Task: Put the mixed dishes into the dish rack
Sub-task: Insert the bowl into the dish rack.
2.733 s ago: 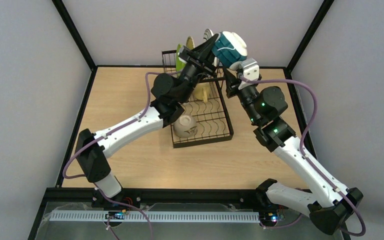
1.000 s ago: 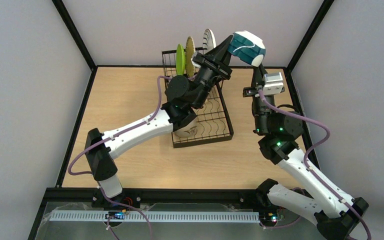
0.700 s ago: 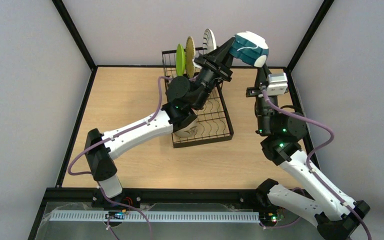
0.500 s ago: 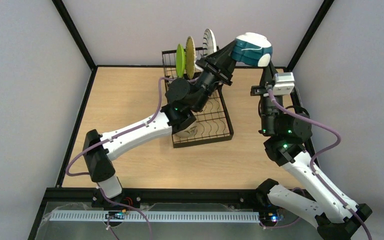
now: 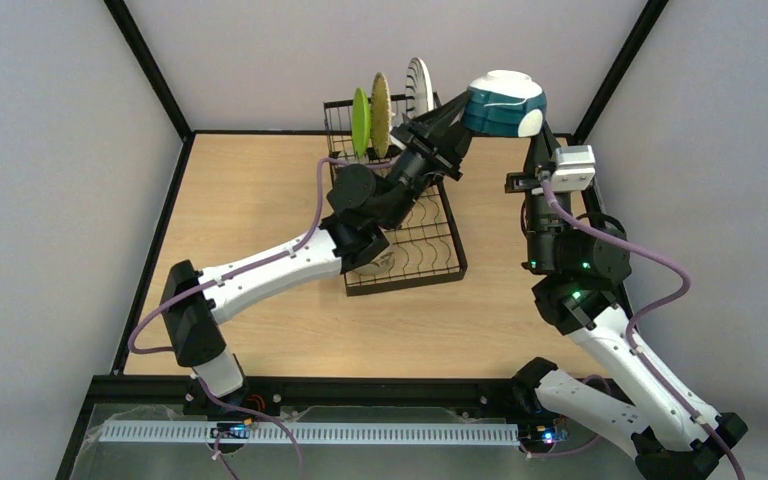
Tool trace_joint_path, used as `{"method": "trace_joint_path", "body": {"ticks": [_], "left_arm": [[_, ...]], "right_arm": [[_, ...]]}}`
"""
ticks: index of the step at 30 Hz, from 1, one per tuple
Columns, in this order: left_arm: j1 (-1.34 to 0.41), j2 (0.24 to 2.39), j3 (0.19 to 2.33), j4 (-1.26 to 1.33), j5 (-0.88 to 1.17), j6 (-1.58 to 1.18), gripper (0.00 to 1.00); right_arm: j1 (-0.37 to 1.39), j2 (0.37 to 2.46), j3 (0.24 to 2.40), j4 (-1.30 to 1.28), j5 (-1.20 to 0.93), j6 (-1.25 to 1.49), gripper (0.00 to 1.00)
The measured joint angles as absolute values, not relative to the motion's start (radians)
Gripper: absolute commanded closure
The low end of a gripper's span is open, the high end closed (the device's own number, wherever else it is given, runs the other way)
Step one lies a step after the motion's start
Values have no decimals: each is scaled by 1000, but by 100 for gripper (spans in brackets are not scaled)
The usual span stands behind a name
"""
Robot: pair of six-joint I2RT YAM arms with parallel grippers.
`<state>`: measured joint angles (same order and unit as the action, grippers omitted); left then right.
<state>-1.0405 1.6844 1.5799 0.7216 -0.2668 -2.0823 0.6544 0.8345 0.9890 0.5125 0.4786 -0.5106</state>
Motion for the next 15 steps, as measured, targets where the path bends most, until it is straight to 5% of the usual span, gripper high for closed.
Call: {"method": "trace_joint_path", "body": {"ticks": [15], "left_arm": [[-1034, 1684, 1456, 903, -208, -2083, 52]], "right_arm": [[654, 804, 976, 432, 474, -476, 100]]}}
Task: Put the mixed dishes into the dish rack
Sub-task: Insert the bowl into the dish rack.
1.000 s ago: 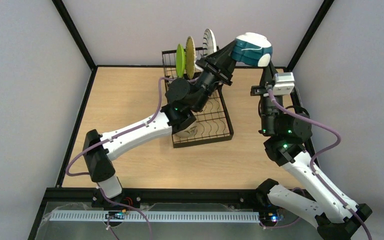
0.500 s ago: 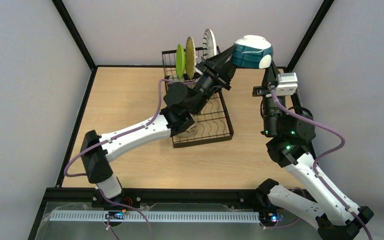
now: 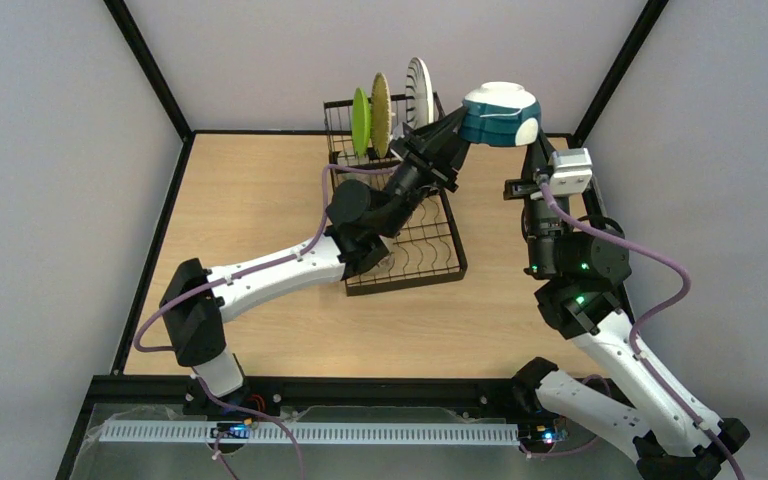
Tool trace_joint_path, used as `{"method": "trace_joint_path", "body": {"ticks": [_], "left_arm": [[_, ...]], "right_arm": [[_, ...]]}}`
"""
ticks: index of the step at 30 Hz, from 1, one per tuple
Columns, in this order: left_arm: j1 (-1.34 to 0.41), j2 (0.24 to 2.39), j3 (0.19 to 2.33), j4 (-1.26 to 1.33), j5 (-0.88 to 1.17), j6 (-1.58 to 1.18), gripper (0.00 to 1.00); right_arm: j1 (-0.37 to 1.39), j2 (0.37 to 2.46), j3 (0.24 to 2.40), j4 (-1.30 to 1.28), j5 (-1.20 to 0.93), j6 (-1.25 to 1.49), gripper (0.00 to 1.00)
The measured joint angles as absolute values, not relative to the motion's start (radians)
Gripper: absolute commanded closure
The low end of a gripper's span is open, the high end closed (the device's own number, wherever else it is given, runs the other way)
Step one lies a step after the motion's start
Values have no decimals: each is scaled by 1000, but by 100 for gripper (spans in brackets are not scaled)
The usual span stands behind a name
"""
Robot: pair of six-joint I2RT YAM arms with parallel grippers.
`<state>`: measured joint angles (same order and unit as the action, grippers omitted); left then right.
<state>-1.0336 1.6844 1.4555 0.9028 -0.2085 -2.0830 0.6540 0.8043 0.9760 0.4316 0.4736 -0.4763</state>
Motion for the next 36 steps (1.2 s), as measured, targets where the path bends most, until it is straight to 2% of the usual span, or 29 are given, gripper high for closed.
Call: {"method": "trace_joint_path", "body": {"ticks": [10, 22, 34, 36], "left_arm": [[-1031, 1680, 1351, 1003, -189, -2083, 59], [-1021, 1629, 1193, 1042, -265, -2083, 98], [-1019, 1639, 1071, 1180, -329, -2080, 98], [-1019, 1655, 1044, 1232, -344, -2080, 98]], "right_arm": [[653, 764, 918, 381, 463, -418, 100], [659, 698, 796, 257, 389, -327, 100], [662, 686, 755, 179, 333, -284, 100], [662, 686, 751, 150, 327, -279, 94]]}}
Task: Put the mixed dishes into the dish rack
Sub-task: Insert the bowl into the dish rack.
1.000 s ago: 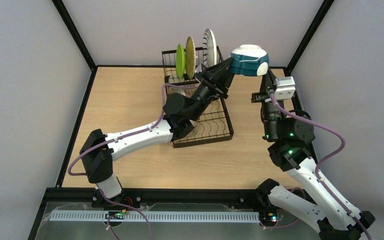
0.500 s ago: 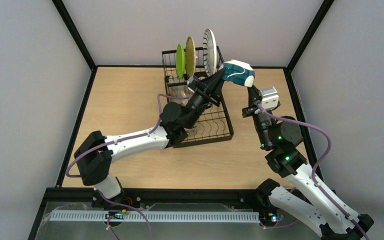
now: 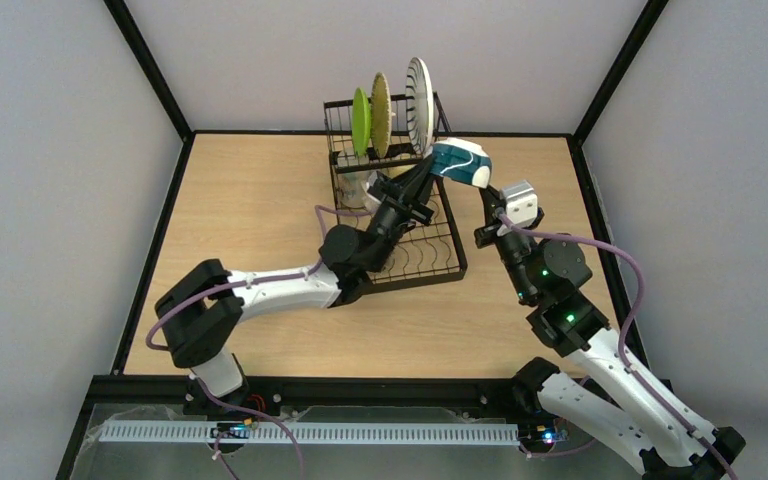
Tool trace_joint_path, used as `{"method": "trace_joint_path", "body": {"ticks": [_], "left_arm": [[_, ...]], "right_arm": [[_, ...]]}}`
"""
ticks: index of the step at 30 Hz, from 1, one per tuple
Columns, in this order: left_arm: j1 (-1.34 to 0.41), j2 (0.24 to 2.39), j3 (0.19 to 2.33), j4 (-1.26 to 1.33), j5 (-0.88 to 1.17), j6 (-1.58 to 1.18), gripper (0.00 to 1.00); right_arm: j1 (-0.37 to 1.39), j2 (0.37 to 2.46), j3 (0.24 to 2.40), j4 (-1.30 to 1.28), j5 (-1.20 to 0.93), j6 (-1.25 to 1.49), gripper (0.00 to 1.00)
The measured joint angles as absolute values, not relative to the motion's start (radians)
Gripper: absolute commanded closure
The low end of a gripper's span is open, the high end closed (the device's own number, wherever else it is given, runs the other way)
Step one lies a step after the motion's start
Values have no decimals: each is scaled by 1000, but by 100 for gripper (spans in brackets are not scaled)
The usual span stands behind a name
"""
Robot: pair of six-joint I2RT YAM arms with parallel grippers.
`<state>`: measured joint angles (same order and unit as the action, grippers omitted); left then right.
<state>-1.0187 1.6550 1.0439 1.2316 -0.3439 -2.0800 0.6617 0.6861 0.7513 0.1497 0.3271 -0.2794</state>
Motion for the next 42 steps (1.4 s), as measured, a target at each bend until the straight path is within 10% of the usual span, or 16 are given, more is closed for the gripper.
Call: {"method": "trace_joint_path", "body": {"ticks": [10, 42], "left_arm": [[-1016, 1805, 1013, 1431, -377, -2079, 98], [-709, 1826, 1083, 1035, 294, -1414, 98]], "right_arm": [[661, 671, 743, 82, 327, -249, 48], [662, 583, 759, 103, 314, -122, 40]]}}
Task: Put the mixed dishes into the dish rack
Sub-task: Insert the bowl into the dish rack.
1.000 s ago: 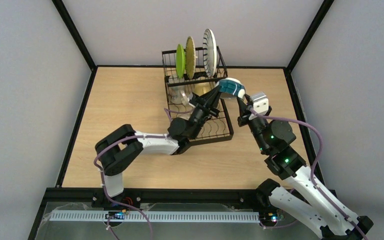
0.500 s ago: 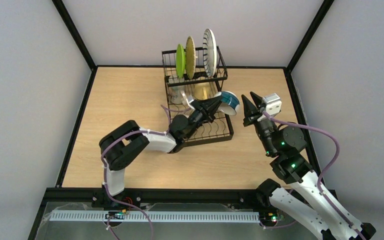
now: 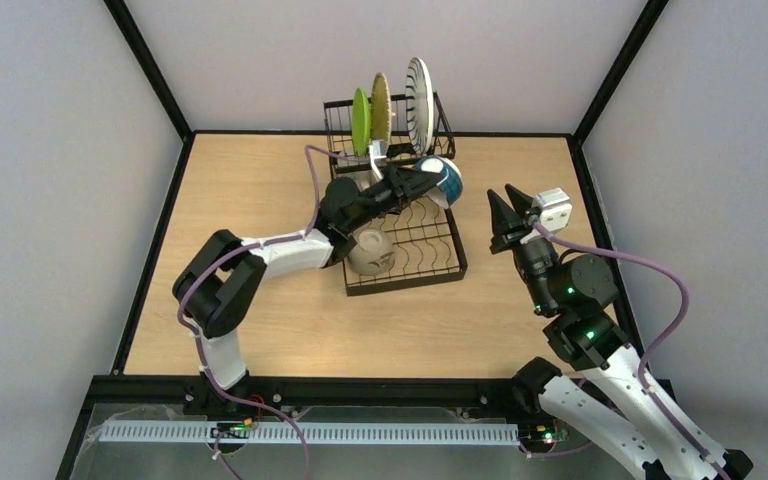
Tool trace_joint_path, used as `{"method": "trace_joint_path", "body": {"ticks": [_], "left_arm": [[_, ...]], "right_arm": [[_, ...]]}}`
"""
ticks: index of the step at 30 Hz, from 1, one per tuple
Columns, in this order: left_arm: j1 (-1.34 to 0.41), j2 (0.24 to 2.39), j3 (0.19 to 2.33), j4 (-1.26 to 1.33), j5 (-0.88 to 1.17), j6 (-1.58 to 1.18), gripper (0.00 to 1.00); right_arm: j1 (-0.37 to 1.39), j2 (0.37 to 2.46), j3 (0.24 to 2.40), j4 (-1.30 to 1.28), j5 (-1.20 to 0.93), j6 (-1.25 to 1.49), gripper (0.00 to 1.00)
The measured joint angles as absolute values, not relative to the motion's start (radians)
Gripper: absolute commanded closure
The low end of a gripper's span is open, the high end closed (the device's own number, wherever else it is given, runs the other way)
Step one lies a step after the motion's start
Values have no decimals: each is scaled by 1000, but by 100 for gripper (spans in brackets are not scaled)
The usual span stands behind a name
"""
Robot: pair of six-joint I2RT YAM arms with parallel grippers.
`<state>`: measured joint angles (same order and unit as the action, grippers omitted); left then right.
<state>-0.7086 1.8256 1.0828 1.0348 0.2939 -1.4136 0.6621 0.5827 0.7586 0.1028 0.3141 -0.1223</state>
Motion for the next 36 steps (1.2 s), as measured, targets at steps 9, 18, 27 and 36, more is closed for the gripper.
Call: {"method": "trace_joint_path", "body": {"ticks": [9, 18, 27, 36], "left_arm": [[-719, 1824, 1122, 783, 504, -1085, 98], [-719, 1825, 1101, 689, 567, -944, 98], [-719, 1885, 1049, 809, 610, -982, 98], [-720, 2049, 1046, 1008, 624, -1105, 98]], "right_arm": [[662, 554, 741, 94, 331, -111, 38], [662, 587, 690, 110, 332, -111, 37], [662, 632, 649, 141, 332, -110, 36], [662, 685, 632, 175, 332, -109, 36]]}}
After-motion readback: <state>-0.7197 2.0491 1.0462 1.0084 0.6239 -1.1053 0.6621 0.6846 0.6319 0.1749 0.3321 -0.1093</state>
